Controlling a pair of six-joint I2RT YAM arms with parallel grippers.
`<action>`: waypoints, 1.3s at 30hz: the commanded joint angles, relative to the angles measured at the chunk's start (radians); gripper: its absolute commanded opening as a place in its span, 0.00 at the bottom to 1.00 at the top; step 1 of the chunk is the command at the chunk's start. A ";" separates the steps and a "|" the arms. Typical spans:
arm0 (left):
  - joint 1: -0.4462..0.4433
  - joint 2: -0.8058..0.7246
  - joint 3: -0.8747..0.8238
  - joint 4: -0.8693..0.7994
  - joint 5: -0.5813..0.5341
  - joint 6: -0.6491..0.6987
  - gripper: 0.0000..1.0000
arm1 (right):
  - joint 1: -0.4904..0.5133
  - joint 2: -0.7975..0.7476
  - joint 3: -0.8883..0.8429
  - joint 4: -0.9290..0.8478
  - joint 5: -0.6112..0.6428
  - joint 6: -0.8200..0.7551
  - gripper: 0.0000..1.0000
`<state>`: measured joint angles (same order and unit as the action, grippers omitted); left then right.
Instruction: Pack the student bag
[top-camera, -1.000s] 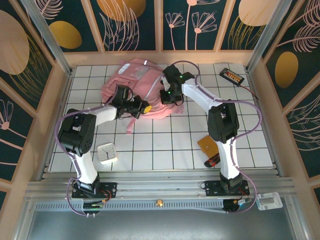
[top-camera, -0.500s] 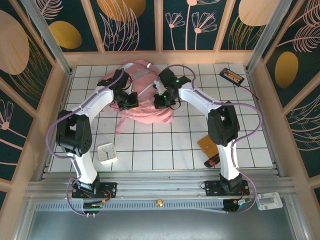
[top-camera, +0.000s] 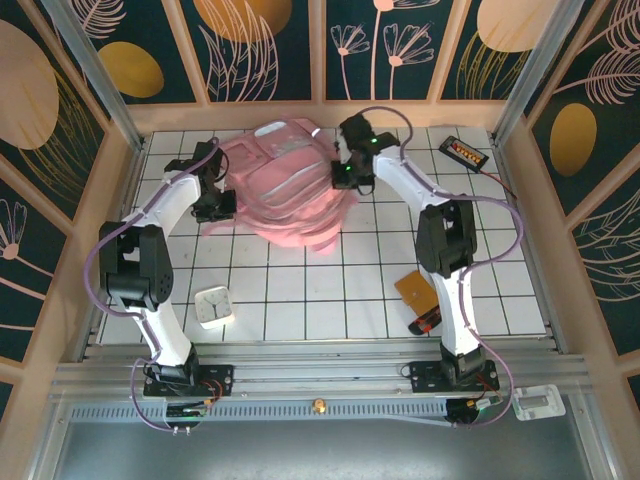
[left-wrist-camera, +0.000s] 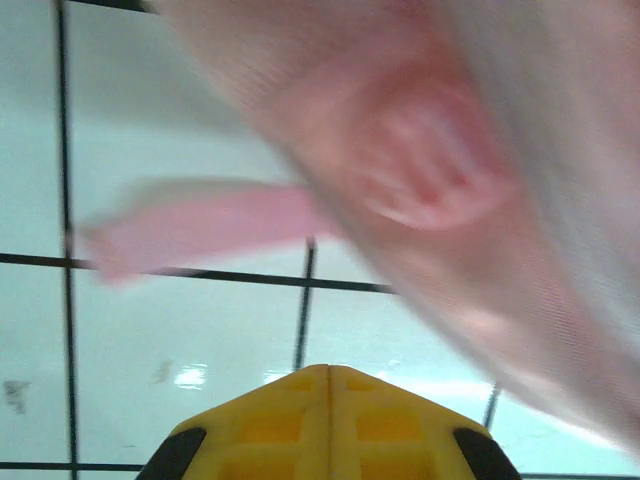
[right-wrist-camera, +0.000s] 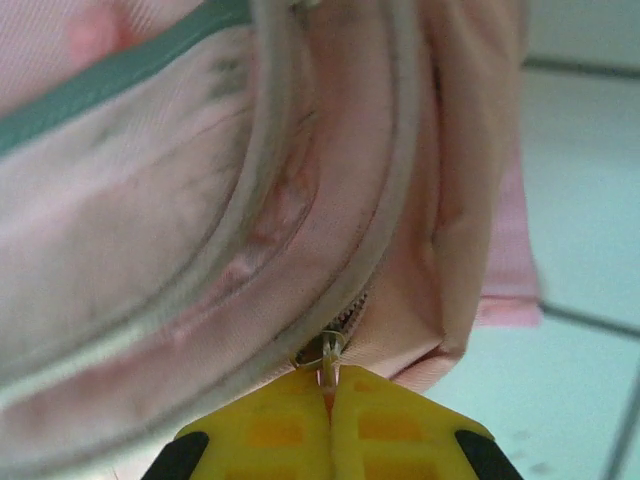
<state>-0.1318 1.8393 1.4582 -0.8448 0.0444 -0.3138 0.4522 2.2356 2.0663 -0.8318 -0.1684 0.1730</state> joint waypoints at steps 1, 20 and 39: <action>0.011 -0.013 0.000 -0.004 -0.055 0.032 0.00 | -0.030 0.071 0.112 0.020 0.047 -0.005 0.00; 0.013 -0.395 -0.666 0.765 0.602 -0.963 0.98 | 0.157 -0.113 -0.177 0.058 -0.188 0.007 0.00; -0.158 -0.215 -0.722 0.996 0.500 -1.158 0.72 | 0.231 -0.104 -0.155 0.063 -0.289 0.002 0.00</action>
<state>-0.2890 1.5742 0.6758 0.1070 0.5888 -1.4956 0.6758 2.1685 1.9217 -0.8017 -0.4137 0.1703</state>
